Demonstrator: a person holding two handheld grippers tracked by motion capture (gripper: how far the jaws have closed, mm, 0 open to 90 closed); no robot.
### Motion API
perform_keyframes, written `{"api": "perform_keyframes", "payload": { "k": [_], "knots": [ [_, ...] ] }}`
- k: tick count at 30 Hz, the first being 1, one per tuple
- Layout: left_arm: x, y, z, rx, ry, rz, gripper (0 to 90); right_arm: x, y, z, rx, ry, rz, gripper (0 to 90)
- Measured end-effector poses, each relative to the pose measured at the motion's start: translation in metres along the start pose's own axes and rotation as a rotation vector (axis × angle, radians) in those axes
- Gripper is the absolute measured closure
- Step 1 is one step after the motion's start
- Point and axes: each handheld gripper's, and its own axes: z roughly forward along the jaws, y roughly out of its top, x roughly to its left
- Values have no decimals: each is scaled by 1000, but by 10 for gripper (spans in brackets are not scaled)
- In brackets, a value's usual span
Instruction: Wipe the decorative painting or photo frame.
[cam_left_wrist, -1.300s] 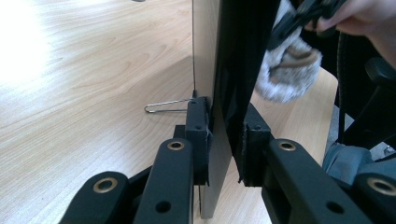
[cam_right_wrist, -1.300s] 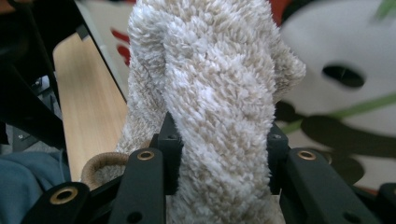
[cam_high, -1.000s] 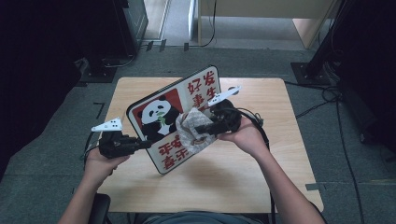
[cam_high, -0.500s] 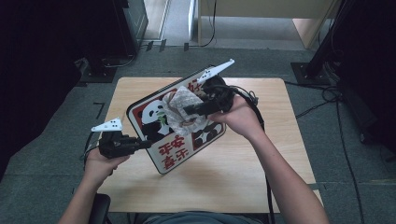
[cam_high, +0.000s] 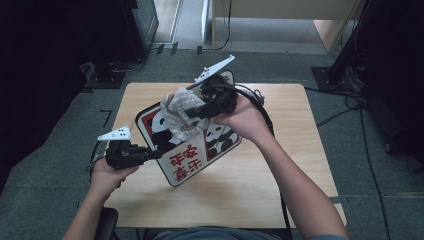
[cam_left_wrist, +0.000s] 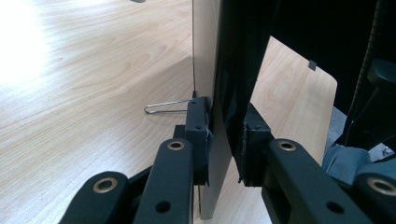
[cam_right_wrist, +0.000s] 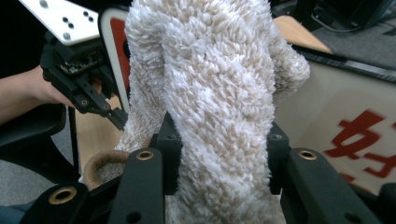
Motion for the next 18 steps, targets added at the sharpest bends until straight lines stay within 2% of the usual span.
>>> {"api": "perform_keyframes", "payload": {
  "k": [18],
  "knots": [
    [0,0,0,3,1,1,781,-1,-27,22,18,37,7,622]
  ]
}}
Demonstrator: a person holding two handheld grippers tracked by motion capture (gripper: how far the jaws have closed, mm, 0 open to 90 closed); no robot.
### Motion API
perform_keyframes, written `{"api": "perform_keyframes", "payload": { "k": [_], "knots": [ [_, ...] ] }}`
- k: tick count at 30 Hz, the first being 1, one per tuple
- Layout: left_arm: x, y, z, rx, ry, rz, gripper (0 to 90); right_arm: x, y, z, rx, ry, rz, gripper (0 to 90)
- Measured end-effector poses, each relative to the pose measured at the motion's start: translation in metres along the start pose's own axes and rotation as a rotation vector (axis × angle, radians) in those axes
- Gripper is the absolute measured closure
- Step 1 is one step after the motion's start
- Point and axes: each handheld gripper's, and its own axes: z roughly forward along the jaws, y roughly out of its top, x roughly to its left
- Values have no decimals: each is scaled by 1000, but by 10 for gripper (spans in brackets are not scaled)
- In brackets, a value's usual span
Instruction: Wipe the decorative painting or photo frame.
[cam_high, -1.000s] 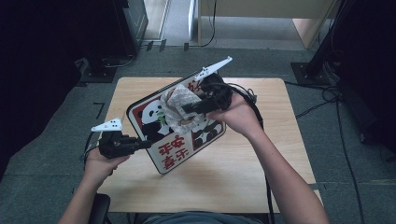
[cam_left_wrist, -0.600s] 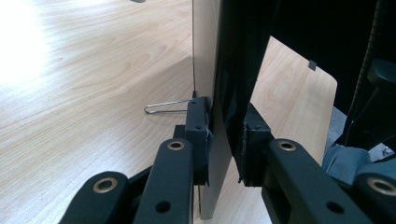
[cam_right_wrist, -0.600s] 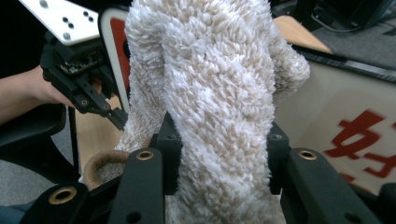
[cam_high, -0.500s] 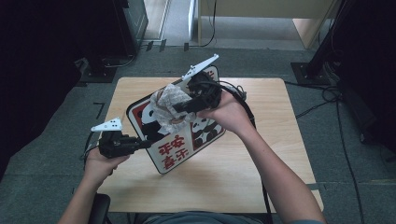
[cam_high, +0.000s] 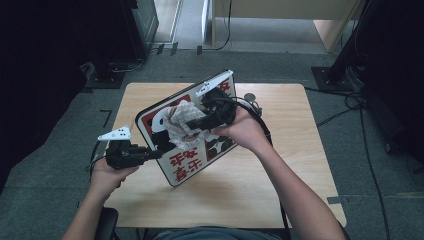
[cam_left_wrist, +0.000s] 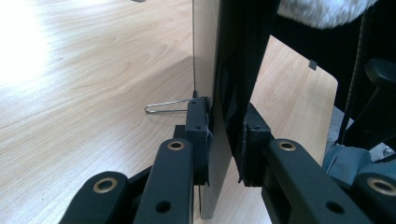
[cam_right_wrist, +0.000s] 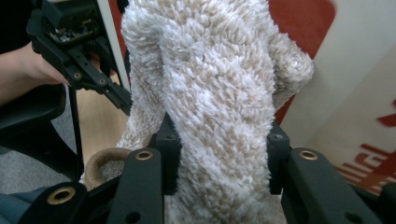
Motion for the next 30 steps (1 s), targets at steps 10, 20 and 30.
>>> {"api": "perform_keyframes", "payload": {
  "k": [10,20,30],
  "knots": [
    [1,0,0,4,-4,1,779,1,-18,12,-1,20,9,620],
    [0,-1,0,-1,-1,5,779,0,-35,22,6,30,12,619],
    [0,-1,-1,-4,1,12,779,-1,-52,31,-4,38,19,619]
  ]
}}
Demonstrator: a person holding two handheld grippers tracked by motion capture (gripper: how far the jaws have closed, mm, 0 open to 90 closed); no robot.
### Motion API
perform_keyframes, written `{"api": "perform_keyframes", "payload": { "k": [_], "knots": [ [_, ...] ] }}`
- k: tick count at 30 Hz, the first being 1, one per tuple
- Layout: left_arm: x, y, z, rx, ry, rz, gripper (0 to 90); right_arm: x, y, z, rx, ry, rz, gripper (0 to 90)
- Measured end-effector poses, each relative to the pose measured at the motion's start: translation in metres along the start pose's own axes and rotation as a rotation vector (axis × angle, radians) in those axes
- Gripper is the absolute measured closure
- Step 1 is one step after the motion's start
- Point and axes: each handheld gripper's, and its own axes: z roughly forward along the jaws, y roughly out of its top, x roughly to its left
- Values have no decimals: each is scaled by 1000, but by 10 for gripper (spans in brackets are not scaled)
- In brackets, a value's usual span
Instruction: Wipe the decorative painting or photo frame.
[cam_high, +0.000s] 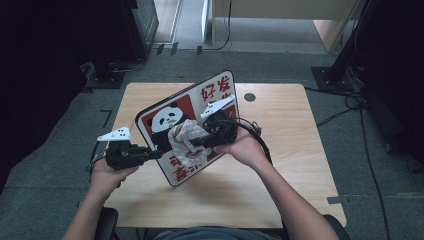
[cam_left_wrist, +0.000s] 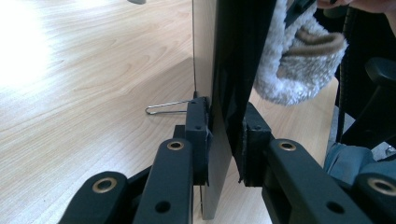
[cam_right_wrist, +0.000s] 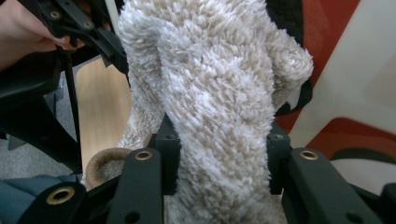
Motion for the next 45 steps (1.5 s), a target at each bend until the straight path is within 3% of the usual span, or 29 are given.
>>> {"api": "perform_keyframes", "payload": {
  "k": [18,32,45],
  "knots": [
    [0,0,0,-6,-3,-5,775,-1,-40,25,42,2,11,618],
    [0,-1,0,-9,0,-4,773,-4,-75,42,33,6,33,617],
    [0,-1,0,-8,-4,-2,772,-7,-109,65,110,19,82,617]
  ]
}}
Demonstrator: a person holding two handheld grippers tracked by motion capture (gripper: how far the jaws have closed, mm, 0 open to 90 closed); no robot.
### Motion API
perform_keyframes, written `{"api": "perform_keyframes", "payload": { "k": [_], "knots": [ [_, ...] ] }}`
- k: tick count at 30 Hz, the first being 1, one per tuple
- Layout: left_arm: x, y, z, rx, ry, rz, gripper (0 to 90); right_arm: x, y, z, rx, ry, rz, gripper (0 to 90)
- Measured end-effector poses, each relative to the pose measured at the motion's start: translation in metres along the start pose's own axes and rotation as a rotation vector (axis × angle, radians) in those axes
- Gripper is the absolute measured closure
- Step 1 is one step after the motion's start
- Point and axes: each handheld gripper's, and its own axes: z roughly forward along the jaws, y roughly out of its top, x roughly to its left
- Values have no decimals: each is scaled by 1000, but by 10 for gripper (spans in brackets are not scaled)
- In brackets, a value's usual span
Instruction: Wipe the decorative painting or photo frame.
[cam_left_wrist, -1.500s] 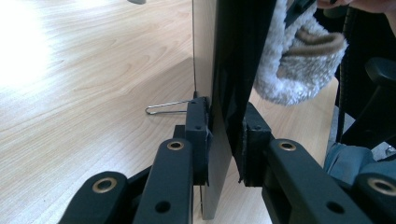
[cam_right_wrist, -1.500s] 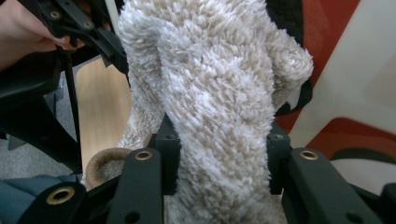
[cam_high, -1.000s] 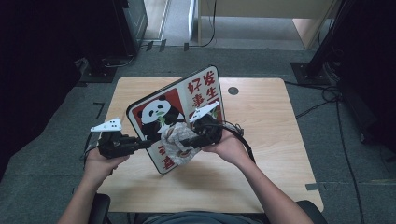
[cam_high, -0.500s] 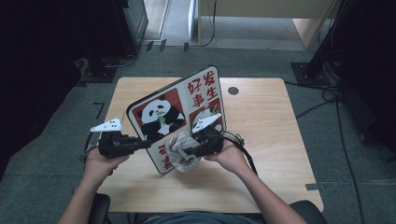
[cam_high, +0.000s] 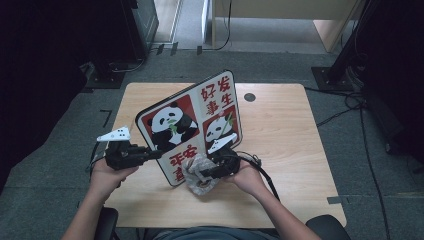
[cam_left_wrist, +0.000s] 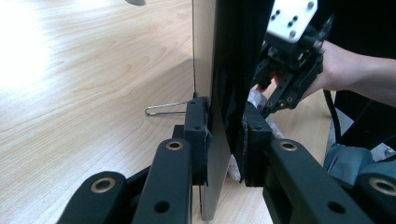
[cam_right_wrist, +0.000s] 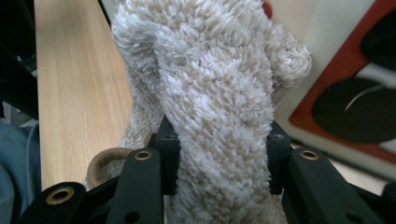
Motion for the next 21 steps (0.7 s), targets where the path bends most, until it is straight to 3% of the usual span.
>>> {"api": "perform_keyframes", "payload": {
  "k": [10,17,21],
  "knots": [
    [1,0,-1,0,2,-7,766,-1,-3,-2,-10,15,23,620],
    [1,1,-1,2,2,-9,766,3,7,-21,-42,33,35,624],
    [1,1,-1,3,1,-10,765,10,22,-36,-61,34,31,626]
  ]
}}
